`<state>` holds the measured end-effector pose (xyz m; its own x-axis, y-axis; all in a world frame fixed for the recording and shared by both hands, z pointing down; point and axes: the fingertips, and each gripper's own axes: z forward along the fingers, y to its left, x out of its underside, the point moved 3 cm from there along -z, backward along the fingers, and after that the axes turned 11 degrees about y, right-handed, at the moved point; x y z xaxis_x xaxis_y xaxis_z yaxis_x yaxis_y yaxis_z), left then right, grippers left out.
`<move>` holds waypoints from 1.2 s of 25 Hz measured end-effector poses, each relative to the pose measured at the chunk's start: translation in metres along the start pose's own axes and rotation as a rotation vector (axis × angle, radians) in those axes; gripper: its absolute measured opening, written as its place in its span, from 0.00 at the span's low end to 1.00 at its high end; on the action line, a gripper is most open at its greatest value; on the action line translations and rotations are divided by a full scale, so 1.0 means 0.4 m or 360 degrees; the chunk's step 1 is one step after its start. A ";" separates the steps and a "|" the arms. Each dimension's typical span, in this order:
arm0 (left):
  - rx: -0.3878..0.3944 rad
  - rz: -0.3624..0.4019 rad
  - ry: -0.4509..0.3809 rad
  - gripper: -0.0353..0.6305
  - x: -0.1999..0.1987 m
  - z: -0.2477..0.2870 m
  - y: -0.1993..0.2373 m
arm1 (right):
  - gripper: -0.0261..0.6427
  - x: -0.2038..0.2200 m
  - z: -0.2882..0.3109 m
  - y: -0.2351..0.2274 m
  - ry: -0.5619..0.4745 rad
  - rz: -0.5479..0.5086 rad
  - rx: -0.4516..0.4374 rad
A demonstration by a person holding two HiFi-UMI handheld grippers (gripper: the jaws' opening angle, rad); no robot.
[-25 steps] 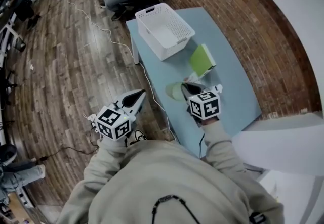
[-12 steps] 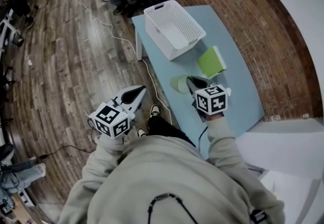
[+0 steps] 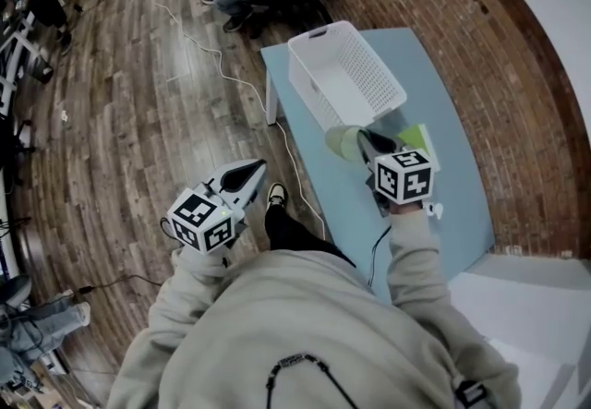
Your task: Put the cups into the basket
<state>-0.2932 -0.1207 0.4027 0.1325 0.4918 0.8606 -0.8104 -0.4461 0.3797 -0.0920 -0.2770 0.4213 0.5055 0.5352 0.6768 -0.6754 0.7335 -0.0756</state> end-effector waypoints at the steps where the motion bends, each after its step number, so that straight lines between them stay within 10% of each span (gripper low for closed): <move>1: 0.0005 0.0003 0.0014 0.05 -0.016 0.020 0.027 | 0.09 -0.024 0.023 -0.010 -0.0003 0.0008 -0.0010; 17: 0.0061 0.0045 0.0155 0.05 -0.337 0.295 0.444 | 0.09 -0.349 0.273 -0.264 -0.0024 0.0092 0.0037; 30: 0.0331 0.0042 0.0158 0.05 -0.491 0.467 0.582 | 0.09 -0.442 0.276 -0.319 -0.0059 0.0352 0.0284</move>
<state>-0.4013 -0.4609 0.3856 0.0475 0.5448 0.8372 -0.6766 -0.5991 0.4282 -0.1544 -0.5113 0.3920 0.3174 0.6559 0.6849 -0.8526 0.5136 -0.0967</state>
